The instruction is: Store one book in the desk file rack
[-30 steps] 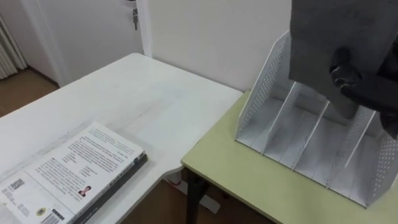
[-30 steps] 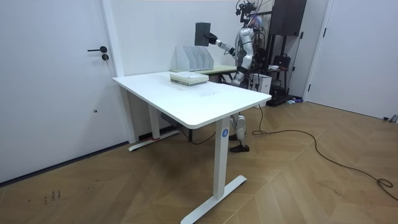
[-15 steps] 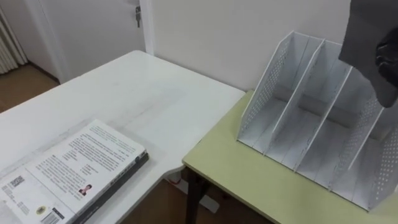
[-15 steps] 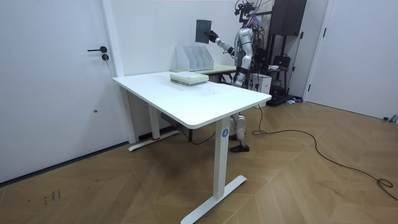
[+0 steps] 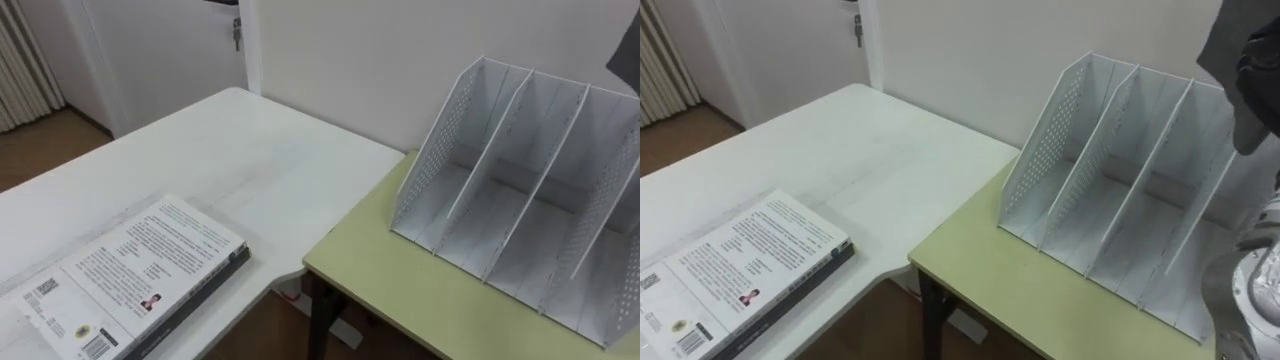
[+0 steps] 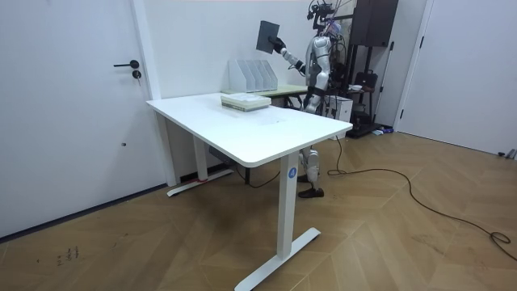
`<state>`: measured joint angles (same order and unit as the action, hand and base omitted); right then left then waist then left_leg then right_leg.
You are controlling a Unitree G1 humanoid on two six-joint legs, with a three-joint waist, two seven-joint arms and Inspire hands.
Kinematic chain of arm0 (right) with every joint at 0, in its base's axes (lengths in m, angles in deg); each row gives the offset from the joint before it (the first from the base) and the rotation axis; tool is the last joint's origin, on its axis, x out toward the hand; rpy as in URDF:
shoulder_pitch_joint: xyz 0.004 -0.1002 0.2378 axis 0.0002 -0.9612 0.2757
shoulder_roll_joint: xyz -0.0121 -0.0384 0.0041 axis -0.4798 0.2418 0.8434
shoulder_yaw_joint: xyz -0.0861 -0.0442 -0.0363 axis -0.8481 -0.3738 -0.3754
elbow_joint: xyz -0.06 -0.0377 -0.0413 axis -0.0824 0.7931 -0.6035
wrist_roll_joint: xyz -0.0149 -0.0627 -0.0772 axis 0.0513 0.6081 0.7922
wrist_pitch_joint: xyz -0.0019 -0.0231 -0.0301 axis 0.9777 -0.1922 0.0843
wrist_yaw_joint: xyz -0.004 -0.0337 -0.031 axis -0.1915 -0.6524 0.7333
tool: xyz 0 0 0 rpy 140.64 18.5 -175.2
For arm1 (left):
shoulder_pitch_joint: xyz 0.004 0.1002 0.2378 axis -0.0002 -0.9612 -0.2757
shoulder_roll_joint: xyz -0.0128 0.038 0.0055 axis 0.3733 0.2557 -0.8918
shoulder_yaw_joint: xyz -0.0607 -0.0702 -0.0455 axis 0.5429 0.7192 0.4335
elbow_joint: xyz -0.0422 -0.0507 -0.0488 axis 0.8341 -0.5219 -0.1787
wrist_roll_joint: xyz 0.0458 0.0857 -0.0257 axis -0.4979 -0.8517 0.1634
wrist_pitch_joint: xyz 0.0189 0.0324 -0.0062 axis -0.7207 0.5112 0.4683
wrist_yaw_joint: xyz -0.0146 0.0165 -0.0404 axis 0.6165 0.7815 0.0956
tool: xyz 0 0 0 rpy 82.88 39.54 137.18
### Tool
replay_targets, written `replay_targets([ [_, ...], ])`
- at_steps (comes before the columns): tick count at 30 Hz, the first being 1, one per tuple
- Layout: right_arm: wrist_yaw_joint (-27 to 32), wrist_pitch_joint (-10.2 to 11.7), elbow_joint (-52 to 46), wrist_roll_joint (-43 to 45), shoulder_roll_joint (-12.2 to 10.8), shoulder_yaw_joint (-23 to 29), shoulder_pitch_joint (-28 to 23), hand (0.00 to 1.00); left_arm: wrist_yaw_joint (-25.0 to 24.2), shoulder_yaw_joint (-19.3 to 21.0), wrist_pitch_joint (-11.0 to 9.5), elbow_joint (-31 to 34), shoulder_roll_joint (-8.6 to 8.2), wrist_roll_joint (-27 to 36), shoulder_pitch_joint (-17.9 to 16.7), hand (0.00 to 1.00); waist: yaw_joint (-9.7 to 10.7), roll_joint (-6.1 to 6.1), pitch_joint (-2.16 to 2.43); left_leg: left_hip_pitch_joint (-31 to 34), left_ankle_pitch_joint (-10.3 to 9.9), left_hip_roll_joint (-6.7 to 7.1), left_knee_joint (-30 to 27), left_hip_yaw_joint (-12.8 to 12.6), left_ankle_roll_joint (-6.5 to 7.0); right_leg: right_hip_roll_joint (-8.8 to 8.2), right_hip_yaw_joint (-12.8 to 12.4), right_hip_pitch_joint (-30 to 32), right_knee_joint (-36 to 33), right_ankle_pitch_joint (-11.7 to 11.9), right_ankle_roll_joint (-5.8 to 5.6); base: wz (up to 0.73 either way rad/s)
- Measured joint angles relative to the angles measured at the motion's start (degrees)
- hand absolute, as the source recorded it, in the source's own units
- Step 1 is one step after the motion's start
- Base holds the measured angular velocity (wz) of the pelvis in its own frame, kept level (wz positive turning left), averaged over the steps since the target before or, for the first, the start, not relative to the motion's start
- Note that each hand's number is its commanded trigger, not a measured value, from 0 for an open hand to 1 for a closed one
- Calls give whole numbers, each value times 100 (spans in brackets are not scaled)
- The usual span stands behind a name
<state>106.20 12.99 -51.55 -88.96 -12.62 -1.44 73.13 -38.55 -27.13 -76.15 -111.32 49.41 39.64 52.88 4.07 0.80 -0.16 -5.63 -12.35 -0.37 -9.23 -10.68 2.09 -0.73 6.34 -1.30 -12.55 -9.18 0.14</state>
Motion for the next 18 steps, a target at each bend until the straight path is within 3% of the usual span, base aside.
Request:
replay_targets([
  [11, 112, 83, 100, 0, 0, -2, 0, 100, 33, 49, -9, -48, -41, -3, 31, 0, -8, -24, -5, 2, 0, 5, 54, -5, 0, 4, 33, 19, 83, 0, -1, 0],
  [18, 41, 150, 699, -232, -1, -75, -16, 100, 204, 61, -10, -147, -74, -5, 125, 0, -145, -22, -4, -4, 2, 2, 45, -6, 0, 5, 39, 21, 95, 0, -1, -2],
])
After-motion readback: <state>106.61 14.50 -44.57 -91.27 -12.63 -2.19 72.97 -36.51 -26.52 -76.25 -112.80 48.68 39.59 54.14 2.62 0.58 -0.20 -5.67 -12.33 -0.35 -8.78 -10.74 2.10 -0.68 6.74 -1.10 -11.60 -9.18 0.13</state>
